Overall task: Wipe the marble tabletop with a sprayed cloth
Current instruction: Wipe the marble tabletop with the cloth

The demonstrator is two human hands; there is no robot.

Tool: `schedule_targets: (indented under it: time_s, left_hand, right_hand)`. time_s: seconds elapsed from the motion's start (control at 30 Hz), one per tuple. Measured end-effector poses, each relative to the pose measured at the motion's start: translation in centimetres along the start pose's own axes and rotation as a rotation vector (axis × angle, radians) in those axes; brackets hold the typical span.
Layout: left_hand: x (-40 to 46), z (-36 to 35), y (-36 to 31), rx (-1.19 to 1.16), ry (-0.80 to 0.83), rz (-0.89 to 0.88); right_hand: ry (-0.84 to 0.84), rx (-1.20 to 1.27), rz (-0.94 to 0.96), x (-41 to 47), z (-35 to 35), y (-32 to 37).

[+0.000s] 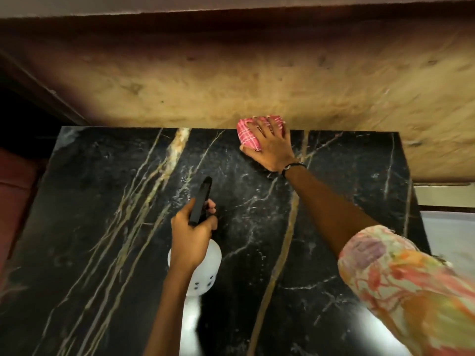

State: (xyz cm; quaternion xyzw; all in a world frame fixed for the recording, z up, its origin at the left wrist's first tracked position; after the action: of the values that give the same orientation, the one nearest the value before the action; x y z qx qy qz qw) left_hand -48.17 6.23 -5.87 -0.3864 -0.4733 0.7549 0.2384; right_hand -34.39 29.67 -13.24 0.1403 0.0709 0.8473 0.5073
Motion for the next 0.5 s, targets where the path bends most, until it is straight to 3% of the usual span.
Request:
schedule_targets:
  time_s: [0.5]
  left_hand:
    - [12.1, 24.0, 1.7, -0.025, -0.235, 0.05]
  right_hand:
    - [0.048, 0.061, 0.35, 9.9, -12.2, 37.1]
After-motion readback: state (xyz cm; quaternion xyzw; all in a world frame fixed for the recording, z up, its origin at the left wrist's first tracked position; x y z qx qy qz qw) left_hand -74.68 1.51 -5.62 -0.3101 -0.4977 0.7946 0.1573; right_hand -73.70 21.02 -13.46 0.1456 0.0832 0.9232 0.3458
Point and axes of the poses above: each hand's wrist, its own x-axis towards the middle knuckle, its own z-axis out of the back of the hand, y = z × x, the point moved 8 cm from there along x, towards the middle knuckle, and after that the axes turned 10 degrees about -y, right-handed, at the moved point
